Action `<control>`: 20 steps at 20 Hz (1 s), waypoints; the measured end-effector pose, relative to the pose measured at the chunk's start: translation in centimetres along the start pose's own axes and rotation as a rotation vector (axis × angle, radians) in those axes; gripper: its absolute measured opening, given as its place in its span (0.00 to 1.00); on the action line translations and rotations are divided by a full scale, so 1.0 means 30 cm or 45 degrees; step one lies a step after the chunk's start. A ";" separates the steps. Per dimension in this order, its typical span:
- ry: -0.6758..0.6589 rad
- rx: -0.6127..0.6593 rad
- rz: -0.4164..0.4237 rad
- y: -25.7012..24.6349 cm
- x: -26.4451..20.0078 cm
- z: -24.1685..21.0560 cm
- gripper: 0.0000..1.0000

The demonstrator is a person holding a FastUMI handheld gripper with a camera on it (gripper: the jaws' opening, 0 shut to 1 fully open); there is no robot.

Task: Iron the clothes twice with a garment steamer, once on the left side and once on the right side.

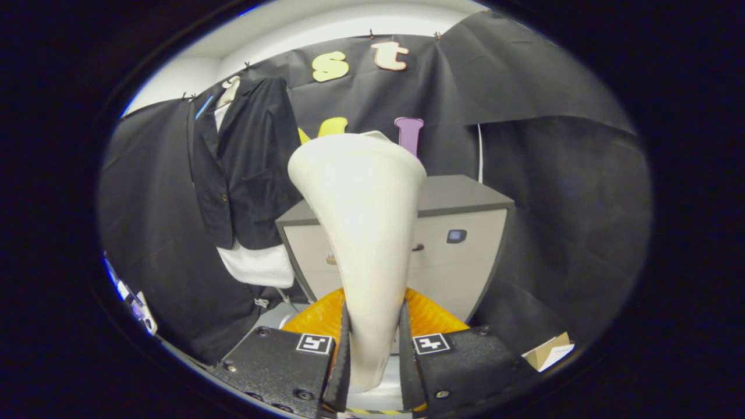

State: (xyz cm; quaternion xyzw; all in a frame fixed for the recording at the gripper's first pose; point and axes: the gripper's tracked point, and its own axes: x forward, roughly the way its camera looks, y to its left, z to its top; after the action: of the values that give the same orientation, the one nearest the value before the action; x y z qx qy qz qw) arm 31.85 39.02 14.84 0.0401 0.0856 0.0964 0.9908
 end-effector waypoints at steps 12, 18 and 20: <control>0.117 0.060 0.015 -0.036 -0.080 -0.100 0.37; 0.064 0.029 0.005 -0.053 -0.068 -0.070 0.37; 0.050 0.016 0.005 -0.061 -0.063 -0.064 0.37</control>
State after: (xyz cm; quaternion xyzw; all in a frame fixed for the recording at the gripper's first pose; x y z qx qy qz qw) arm 30.03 36.97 13.09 0.0445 0.1057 0.0986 0.9885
